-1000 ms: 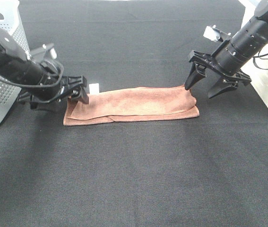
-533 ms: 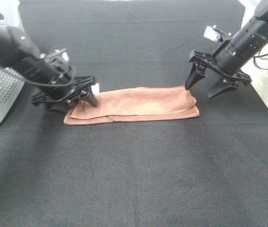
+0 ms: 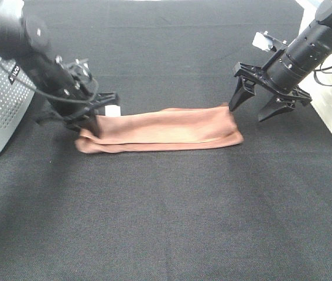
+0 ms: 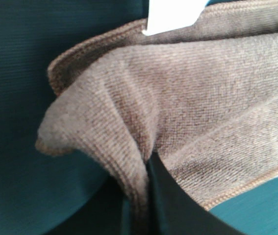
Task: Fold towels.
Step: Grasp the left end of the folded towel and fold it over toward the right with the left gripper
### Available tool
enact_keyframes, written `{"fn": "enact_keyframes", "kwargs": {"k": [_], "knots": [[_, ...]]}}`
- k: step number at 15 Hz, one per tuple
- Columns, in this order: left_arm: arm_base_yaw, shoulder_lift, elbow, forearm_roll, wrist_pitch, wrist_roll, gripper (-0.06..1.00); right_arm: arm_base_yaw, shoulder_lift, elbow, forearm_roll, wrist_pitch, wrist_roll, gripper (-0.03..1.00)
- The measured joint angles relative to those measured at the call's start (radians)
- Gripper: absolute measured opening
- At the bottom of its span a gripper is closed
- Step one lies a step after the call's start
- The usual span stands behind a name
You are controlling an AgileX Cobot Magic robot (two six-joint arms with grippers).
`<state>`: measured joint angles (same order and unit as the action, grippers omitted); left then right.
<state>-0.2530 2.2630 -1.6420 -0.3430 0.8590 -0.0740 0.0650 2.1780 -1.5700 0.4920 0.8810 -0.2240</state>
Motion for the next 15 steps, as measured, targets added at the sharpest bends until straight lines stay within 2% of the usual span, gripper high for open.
{"fn": "enact_keyframes", "kwargs": {"k": [3, 4, 5, 7, 8, 10, 12, 15], "knots": [[0.0, -0.045, -0.063, 0.219, 0.106, -0.1, 0.05, 0.0, 0.0, 0.0, 0.0, 0.0, 0.0, 0.68], [0.0, -0.083, -0.093, 0.273, 0.146, -0.125, 0.05, 0.0, 0.0, 0.0, 0.0, 0.0, 0.0, 0.68], [0.0, -0.096, -0.117, 0.279, 0.175, -0.129, 0.05, 0.0, 0.0, 0.0, 0.0, 0.0, 0.0, 0.68], [-0.009, -0.102, -0.152, 0.23, 0.219, -0.131, 0.05, 0.0, 0.0, 0.0, 0.0, 0.0, 0.0, 0.68], [-0.009, -0.102, -0.152, 0.23, 0.219, -0.131, 0.05, 0.0, 0.0, 0.0, 0.0, 0.0, 0.0, 0.68], [-0.042, -0.101, -0.156, 0.098, 0.209, -0.123, 0.05, 0.0, 0.0, 0.0, 0.0, 0.0, 0.0, 0.68], [-0.12, -0.078, -0.156, -0.06, 0.134, -0.097, 0.05, 0.0, 0.0, 0.0, 0.0, 0.0, 0.0, 0.68], [-0.209, 0.0, -0.158, -0.141, 0.021, -0.093, 0.05, 0.0, 0.0, 0.0, -0.011, 0.0, 0.0, 0.68]]}}
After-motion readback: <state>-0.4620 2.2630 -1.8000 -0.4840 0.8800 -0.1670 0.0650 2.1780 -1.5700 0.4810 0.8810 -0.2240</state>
